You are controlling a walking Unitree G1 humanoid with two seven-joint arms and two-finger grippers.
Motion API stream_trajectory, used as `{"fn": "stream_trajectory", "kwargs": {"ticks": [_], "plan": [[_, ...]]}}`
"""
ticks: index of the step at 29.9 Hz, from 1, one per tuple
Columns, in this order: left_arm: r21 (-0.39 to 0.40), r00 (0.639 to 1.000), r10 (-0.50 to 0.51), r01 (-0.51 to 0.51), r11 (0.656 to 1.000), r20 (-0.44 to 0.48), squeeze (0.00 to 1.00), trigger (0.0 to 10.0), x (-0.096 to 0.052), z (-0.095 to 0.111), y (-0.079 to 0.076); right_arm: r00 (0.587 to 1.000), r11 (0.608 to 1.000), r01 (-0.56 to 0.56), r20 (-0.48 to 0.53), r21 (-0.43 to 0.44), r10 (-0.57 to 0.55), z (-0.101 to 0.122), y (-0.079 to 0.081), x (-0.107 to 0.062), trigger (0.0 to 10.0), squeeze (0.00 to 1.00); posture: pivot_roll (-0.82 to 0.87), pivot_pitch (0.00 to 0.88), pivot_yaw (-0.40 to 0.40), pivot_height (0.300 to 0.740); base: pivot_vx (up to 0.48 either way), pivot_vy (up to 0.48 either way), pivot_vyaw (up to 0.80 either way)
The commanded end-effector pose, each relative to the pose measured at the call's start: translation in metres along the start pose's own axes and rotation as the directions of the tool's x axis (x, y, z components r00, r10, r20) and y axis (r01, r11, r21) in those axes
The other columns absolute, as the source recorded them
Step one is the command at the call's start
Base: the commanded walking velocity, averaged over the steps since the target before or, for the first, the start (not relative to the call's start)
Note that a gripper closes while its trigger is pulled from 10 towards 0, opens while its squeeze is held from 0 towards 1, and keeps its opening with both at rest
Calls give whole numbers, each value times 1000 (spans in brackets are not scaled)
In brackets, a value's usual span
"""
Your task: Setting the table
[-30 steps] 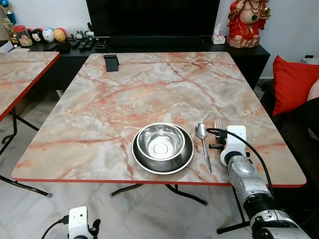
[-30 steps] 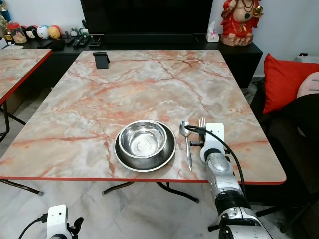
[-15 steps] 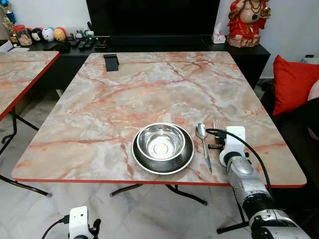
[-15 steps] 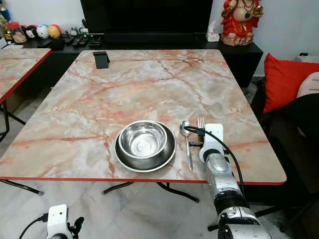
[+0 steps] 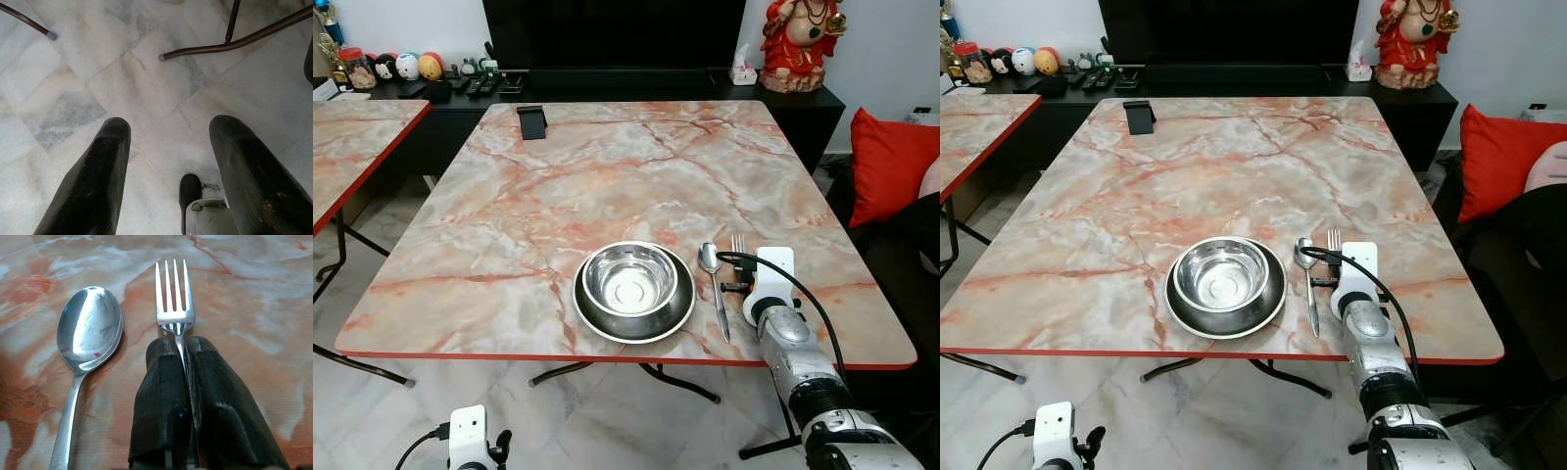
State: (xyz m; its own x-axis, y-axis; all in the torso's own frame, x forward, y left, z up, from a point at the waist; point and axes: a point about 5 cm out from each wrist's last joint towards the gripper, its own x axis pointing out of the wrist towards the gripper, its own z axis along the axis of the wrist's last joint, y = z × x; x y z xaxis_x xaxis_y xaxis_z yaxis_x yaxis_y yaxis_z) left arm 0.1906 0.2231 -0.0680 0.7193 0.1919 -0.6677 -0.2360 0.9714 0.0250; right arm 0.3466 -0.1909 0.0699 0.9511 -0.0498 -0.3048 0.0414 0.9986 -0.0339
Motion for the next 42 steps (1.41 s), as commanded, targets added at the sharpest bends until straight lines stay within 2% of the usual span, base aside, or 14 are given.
{"fn": "stream_trajectory", "kwargs": {"ticks": [1, 9, 10, 11, 12, 14, 15, 16, 31, 32, 33, 34, 42], "plan": [[8, 1000, 3, -3, 1000, 0, 0, 10000, 0, 0, -1, 1000, 1000, -2, -7, 0, 2, 1, 1, 1, 10000, 247, -123, 0, 28, 719, 0, 0, 0], [8, 1000, 3, -3, 1000, 0, 0, 10000, 0, 0, -1, 1000, 1000, -4, -15, -6, 4, 0, 2, 2, 10000, 271, -123, 0, 27, 719, 0, 0, 0], [8, 1000, 2, -2, 1000, 0, 0, 10000, 0, 0, -1, 1000, 1000, -3, -17, -8, 3, 0, 2, 2, 10000, 373, -122, 0, 27, 719, 0, 0, 0], [9, 1000, 2, -2, 1000, 0, 0, 10000, 0, 0, -1, 1000, 1000, -3, -17, -7, 3, 0, 2, 2, 10000, 373, -122, 0, 27, 719, 0, 0, 0], [9, 1000, 2, -2, 1000, -1, 0, 10000, 0, 0, -1, 1000, 1000, -3, -19, -7, 3, -1, 3, 2, 10000, 427, -124, 0, 29, 719, 0, 0, 0], [9, 1000, 1, -1, 1000, -2, 0, 10000, 0, 0, -2, 1000, 1000, -4, -20, -6, 3, -1, 3, 2, 10000, 435, -123, 0, 28, 719, 0, 0, 0], [9, 1000, 0, 0, 1000, -2, 0, 10000, 0, 0, -2, 1000, 1000, -5, -21, -6, 4, -1, 3, 2, 10000, 863, -123, 0, 28, 719, 0, 0, 0], [9, 1000, 0, 0, 1000, -2, 0, 10000, 0, 0, -2, 1000, 1000, -5, -21, -6, 5, -1, 3, 2, 10000, 1000, -123, 0, 28, 719, 0, 0, 0], [12, 1000, 1, -1, 1000, -2, 0, 10000, 1, 1, -1, 1000, 1000, -2, -27, -8, 2, -2, 4, 2, 10000, 992, -119, 0, 30, 719, 0, 0, 0], [12, 1000, 2, -2, 1000, -3, 0, 10000, 1, 1, -1, 1000, 1000, -2, -24, -8, 2, -2, 4, 2, 10000, 980, -119, 0, 30, 719, 0, 0, 0], [12, 1000, 1, -1, 1000, -3, 0, 10000, 1, 1, -1, 1000, 1000, -3, -18, -8, 3, -1, 5, 2, 10000, 110, -118, 0, 30, 719, 0, 0, 0], [12, 1000, 1, -1, 1000, -4, 0, 10000, 1, 1, -1, 1000, 1000, -4, -16, -9, 4, -1, 5, 2, 10000, 0, -118, 0, 30, 719, 0, 0, 0], [13, 1000, -2, 2, 1000, -5, 0, 10000, 1, 1, -1, 1000, 1000, -8, -2, 1, 8, 2, 6, 2, 10000, 0, -120, 0, 31, 719, 0, 0, 0]]}}
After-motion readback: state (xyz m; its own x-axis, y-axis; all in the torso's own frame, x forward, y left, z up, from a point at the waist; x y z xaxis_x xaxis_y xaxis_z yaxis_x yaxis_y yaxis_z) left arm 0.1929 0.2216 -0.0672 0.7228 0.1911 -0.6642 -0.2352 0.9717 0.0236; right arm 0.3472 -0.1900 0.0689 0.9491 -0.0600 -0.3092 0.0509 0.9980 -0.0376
